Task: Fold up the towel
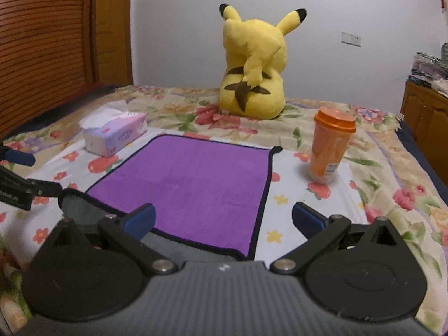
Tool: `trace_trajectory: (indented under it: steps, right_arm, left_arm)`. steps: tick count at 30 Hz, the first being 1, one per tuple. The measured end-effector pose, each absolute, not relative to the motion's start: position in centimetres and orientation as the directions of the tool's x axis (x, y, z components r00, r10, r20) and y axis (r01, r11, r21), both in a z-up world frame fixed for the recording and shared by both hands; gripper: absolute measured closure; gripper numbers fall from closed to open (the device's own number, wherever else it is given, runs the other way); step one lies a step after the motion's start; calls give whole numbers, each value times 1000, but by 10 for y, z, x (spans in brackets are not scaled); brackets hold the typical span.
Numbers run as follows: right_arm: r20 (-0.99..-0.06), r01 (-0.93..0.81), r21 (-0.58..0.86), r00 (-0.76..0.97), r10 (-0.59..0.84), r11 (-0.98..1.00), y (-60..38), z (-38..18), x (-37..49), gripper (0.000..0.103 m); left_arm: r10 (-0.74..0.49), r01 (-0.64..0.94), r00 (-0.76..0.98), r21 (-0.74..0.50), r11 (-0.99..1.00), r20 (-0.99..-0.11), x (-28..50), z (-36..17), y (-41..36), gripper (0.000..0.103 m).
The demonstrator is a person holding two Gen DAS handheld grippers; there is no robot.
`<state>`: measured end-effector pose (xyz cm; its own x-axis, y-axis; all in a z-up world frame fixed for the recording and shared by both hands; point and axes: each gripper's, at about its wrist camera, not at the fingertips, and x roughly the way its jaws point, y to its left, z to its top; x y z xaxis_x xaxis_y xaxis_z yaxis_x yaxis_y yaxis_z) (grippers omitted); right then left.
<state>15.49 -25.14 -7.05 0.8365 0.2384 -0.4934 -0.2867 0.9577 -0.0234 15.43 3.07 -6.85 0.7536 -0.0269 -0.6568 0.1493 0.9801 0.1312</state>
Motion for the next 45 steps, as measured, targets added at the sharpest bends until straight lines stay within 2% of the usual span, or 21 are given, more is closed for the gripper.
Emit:
trace_trajectory:
  steps: [8,22,24,25,26,36,42,45]
  right_arm:
    - [-558,-315,-5,789,259,949,-250,-82,164,0]
    - [-665,-338,50,690,284,940,-251,-105,183,1]
    - [-677,-339,50,681,281,940,-250,-108,185,4]
    - [-682,-339,52,675,282,939,-250,-110,186,11]
    - [-689,-339,54,668,281,939,-251,-111,187,14]
    - [-735,-332,95,612,291,938,-253,-122,196,17]
    - [-744,-335,129,590,315,933,-255,-123,195,25]
    - [-741,-339,131,590,319,932,-256,-121,195,33]
  left_arm:
    - [-69,174,695,74,982,-716,175,-82,41,16]
    - [-117,207,659,30,978,-743,190,-93,51,31]
    - [-114,209,654,33,977,-748,193,-96,53,34]
    - [-115,210,651,32,977,-750,193,-97,53,35]
    - [-117,211,649,30,977,-752,194,-98,55,36]
    - [-136,220,613,3,975,-778,195,-108,57,47]
    - [-137,241,599,14,970,-789,194,-113,53,59]
    - [-144,248,595,11,969,-790,194,-114,52,64]
